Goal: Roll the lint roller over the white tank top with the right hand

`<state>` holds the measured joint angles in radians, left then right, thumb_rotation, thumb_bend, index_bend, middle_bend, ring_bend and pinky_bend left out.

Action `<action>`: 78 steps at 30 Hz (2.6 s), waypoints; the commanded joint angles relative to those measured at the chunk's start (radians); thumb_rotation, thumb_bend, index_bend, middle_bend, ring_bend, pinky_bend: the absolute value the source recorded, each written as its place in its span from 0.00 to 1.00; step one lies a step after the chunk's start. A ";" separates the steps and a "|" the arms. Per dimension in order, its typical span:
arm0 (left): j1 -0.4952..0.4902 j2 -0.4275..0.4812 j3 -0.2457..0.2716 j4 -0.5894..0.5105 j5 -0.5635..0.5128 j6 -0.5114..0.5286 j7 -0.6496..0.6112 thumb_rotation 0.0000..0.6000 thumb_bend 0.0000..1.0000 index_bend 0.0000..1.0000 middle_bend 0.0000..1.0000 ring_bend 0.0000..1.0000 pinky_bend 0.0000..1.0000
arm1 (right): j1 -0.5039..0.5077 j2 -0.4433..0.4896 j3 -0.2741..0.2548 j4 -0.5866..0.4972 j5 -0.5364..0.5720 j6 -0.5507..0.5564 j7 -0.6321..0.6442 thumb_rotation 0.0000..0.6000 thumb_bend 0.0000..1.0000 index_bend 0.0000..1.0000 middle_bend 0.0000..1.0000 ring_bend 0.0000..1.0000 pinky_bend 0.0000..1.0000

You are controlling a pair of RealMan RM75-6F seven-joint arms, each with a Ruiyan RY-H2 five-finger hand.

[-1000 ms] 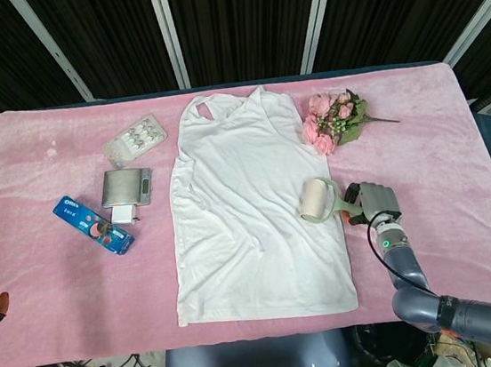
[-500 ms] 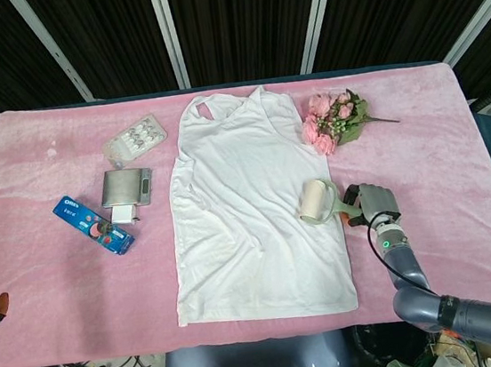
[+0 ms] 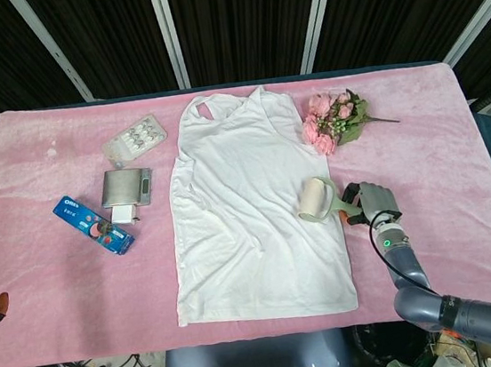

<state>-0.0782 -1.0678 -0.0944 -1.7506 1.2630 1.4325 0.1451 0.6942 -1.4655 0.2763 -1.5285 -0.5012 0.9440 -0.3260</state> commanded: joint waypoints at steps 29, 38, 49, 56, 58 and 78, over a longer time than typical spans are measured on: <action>0.000 0.005 -0.003 -0.006 -0.002 -0.001 -0.015 1.00 0.39 0.14 0.06 0.04 0.25 | 0.131 0.096 -0.002 -0.092 0.047 0.008 -0.206 1.00 0.56 0.71 0.50 0.52 0.41; -0.001 0.009 -0.004 -0.009 -0.004 -0.005 -0.020 1.00 0.39 0.14 0.06 0.04 0.25 | 0.239 0.081 -0.017 -0.113 0.190 0.046 -0.368 1.00 0.56 0.71 0.50 0.52 0.41; 0.000 0.010 -0.003 -0.010 -0.003 -0.005 -0.021 1.00 0.39 0.14 0.06 0.04 0.25 | 0.295 0.028 -0.035 -0.081 0.247 0.043 -0.410 1.00 0.56 0.72 0.50 0.52 0.41; -0.001 0.010 -0.001 -0.010 -0.003 -0.007 -0.022 1.00 0.39 0.14 0.06 0.04 0.25 | 0.312 -0.003 -0.029 -0.054 0.249 0.050 -0.403 1.00 0.56 0.72 0.50 0.52 0.41; -0.001 0.010 -0.001 -0.011 -0.003 -0.007 -0.021 1.00 0.39 0.14 0.06 0.04 0.25 | 0.319 -0.008 -0.029 -0.052 0.251 0.053 -0.405 1.00 0.56 0.72 0.50 0.52 0.41; 0.000 0.010 0.000 -0.007 0.001 -0.005 -0.023 1.00 0.39 0.14 0.06 0.04 0.25 | 0.440 -0.107 0.020 0.025 0.331 0.004 -0.451 1.00 0.57 0.72 0.50 0.52 0.41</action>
<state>-0.0786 -1.0582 -0.0946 -1.7579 1.2637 1.4276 0.1216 1.1241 -1.5632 0.2899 -1.5133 -0.1773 0.9494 -0.7750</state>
